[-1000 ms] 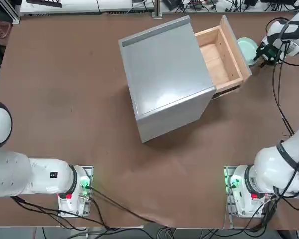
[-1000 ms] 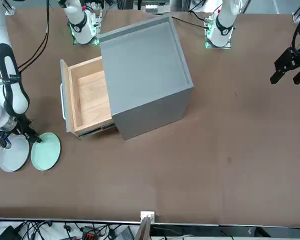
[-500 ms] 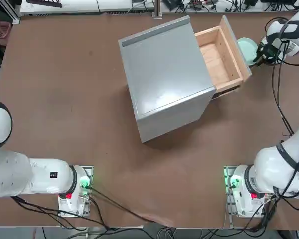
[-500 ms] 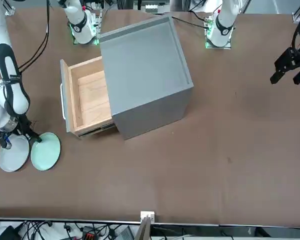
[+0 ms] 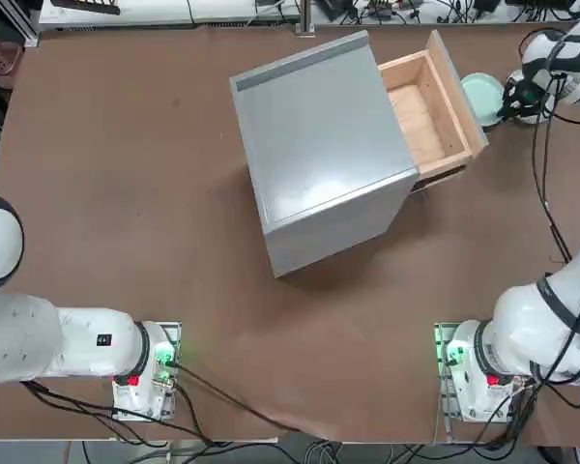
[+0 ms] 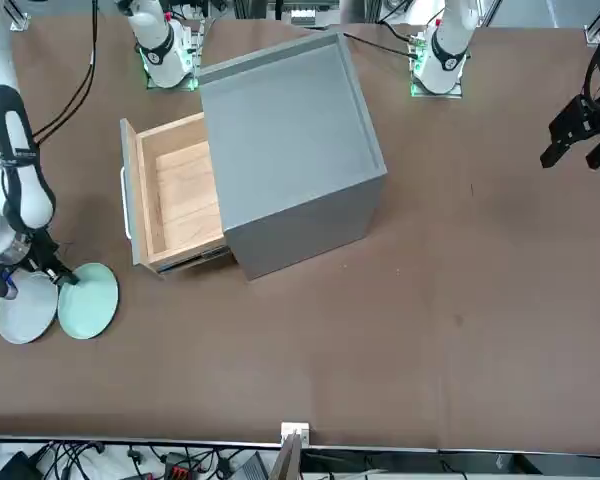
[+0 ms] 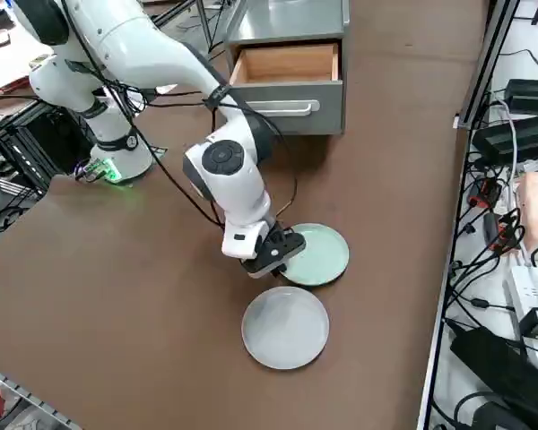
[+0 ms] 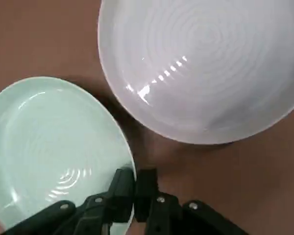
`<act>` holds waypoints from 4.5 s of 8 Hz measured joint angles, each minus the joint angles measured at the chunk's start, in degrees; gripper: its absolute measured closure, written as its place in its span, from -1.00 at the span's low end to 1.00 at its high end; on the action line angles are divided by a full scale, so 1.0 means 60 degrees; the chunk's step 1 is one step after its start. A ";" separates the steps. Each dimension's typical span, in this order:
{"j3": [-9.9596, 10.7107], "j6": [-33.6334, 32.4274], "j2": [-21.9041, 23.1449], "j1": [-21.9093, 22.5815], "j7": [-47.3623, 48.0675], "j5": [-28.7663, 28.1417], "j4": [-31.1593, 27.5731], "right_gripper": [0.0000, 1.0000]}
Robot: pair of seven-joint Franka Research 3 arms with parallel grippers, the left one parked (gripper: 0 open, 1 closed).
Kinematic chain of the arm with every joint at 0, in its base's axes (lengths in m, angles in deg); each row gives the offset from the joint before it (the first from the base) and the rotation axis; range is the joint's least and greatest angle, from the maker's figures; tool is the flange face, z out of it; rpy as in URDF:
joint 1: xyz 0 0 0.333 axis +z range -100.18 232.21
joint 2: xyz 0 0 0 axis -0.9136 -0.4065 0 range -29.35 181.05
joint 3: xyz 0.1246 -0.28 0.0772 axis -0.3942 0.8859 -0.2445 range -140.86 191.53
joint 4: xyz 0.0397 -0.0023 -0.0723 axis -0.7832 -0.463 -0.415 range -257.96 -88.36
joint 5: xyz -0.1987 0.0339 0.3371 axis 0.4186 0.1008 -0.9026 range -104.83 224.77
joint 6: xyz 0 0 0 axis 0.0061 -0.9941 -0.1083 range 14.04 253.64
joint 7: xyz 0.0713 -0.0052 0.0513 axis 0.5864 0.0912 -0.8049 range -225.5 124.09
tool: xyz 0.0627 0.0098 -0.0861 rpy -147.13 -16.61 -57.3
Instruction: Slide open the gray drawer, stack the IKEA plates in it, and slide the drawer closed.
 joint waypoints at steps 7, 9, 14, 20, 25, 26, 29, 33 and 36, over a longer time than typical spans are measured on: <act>-0.0098 -0.5938 0.3541 -0.0367 -0.0764 -0.1513 0.1467 1.00; -0.0201 -0.7372 0.4880 -0.0347 -0.0777 -0.1591 0.1423 1.00; -0.0425 -0.8011 0.6687 0.1714 -0.0733 -0.1503 -0.0296 1.00; -0.2218 -0.6815 0.7054 0.2754 0.0243 0.0102 -0.1785 0.97; -0.2774 -0.5863 0.6659 0.3074 0.1022 0.0223 -0.2025 0.32; -0.2751 -0.5848 0.6639 0.3061 0.1029 0.0291 -0.1835 -0.04; -0.2600 -0.6473 0.6518 0.1953 -0.0061 0.1480 -0.0708 -1.00; -0.2449 -0.5632 0.4592 -0.1123 -0.1833 0.1817 0.0355 -1.00; -0.2396 -0.3887 0.2383 -0.2485 -0.1613 0.1818 0.1285 -0.94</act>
